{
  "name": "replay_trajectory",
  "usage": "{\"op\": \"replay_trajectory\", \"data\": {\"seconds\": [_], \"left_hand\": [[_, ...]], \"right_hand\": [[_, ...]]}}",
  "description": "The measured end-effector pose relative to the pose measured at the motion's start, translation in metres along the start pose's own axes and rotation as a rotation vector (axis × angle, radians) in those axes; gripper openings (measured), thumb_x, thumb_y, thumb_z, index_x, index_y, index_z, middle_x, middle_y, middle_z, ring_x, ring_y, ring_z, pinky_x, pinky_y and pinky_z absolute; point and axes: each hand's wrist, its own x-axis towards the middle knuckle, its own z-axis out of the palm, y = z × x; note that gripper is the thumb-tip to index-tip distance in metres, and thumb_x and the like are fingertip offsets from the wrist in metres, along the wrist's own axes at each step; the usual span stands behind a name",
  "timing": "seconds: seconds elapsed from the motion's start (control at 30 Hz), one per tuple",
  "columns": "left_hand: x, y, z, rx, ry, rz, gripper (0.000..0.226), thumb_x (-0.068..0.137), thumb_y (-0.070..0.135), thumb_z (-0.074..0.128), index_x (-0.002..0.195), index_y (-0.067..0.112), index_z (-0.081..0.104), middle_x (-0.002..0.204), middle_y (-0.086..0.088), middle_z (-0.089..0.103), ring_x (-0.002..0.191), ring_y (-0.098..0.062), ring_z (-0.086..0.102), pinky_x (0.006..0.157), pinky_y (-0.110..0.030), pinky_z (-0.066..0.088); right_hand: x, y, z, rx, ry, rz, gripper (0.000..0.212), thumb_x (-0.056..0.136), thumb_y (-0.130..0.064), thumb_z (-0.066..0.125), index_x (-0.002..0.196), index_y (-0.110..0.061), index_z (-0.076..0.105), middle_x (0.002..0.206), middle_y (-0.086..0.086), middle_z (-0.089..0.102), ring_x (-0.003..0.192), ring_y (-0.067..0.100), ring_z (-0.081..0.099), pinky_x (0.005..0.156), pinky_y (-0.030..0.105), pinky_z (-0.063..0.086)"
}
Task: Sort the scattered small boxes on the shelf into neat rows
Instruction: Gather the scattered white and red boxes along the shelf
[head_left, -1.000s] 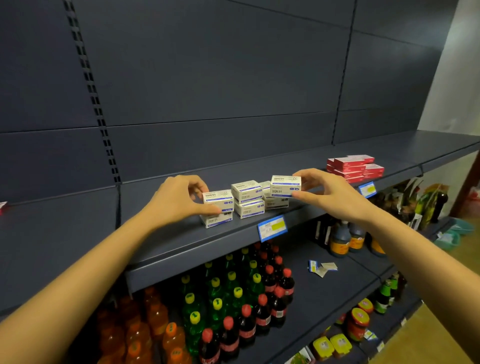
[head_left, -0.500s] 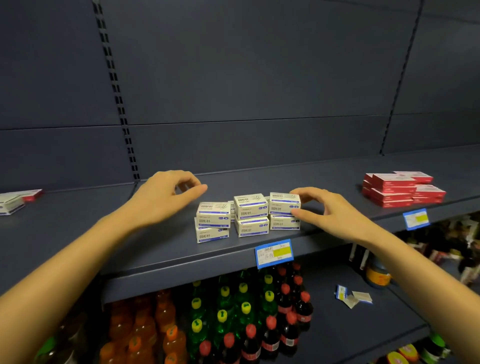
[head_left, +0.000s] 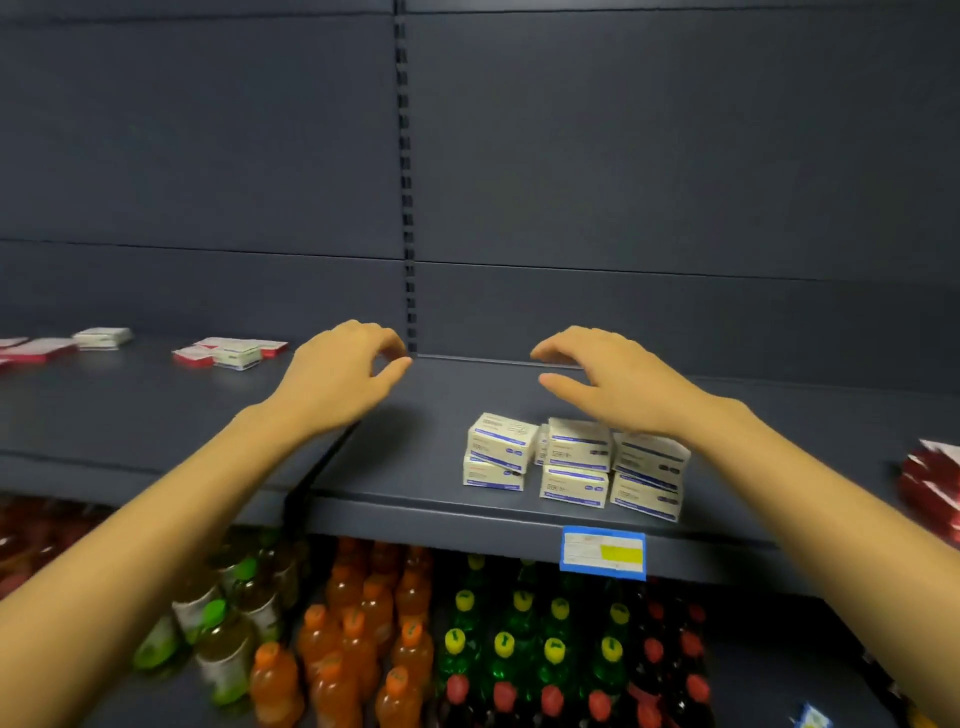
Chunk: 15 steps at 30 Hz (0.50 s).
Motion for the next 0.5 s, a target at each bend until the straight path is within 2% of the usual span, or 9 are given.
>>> {"op": "replay_trajectory", "data": {"seconds": [0.1,0.27,0.5], "left_hand": [[-0.024,-0.015,-0.017,0.069,0.005,-0.084,0.028,0.091,0.035,0.048,0.108,0.016,0.061,0.113,-0.001,0.065,0.106,-0.022,0.055,0.086,-0.039,0.047],[-0.07,-0.048,-0.043,0.141,0.043,-0.279,0.024,0.09,0.034,0.05,0.104,0.018,0.062,0.112,-0.001,0.064,0.099,-0.02,0.058,0.074,-0.03,0.04],[-0.123,-0.094,-0.074,0.205,0.045,-0.43,0.029,0.091,0.037,0.048,0.108,0.017,0.061,0.114,-0.001,0.063,0.104,-0.018,0.055,0.081,-0.032,0.043]], "right_hand": [[0.027,-0.017,0.011,0.003,-0.059,-0.083,0.037,0.094,-0.034,0.046,0.129,-0.023,0.047,0.133,-0.004,0.051,0.121,0.017,0.048,0.101,0.041,0.042],[0.064,-0.06,0.031,0.037,-0.134,-0.195,0.04,0.093,-0.037,0.047,0.13,-0.022,0.046,0.133,-0.002,0.051,0.12,0.019,0.05,0.1,0.043,0.043],[0.1,-0.131,0.061,0.05,-0.182,-0.312,0.04,0.092,-0.04,0.048,0.128,-0.024,0.047,0.132,-0.004,0.05,0.119,0.018,0.049,0.098,0.043,0.044]]}}
